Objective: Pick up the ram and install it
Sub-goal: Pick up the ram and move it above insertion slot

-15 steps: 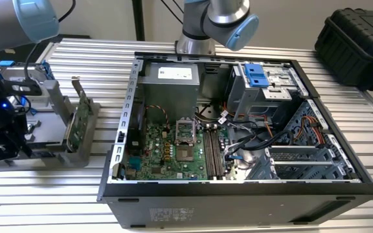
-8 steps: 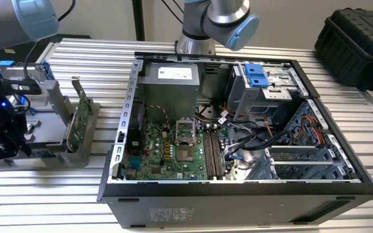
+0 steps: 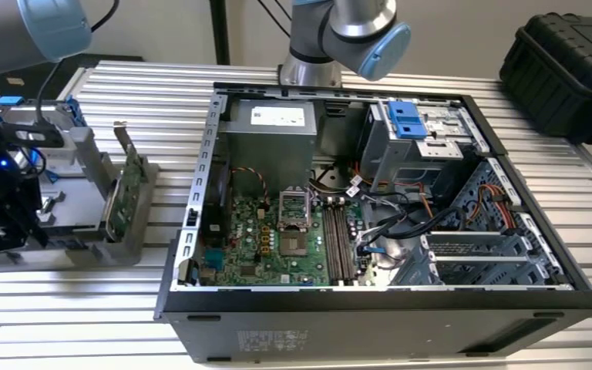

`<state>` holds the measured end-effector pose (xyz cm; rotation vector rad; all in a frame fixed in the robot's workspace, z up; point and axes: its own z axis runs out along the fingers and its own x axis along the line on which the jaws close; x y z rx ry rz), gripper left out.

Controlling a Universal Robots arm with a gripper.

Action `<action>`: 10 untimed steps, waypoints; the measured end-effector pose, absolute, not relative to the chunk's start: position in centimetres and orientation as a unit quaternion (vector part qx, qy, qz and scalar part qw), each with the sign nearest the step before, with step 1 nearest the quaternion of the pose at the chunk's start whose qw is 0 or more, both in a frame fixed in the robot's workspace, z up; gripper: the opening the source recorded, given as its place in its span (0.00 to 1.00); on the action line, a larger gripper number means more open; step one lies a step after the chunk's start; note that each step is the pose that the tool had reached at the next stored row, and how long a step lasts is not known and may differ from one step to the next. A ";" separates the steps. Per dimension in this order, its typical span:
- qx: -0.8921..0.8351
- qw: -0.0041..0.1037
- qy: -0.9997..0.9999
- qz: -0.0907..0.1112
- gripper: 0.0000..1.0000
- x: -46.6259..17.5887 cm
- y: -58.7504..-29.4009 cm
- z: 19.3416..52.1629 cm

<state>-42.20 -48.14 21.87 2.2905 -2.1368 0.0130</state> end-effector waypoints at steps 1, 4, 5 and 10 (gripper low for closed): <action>0.731 0.005 -0.682 0.004 0.00 -42.2 -48.1 21.9; 0.731 0.005 -0.682 0.004 0.00 -42.2 -48.1 22.2; 0.731 0.005 -0.682 0.004 0.00 -42.2 -48.1 22.3; 0.731 0.005 -0.682 0.004 0.00 -42.2 -48.1 22.6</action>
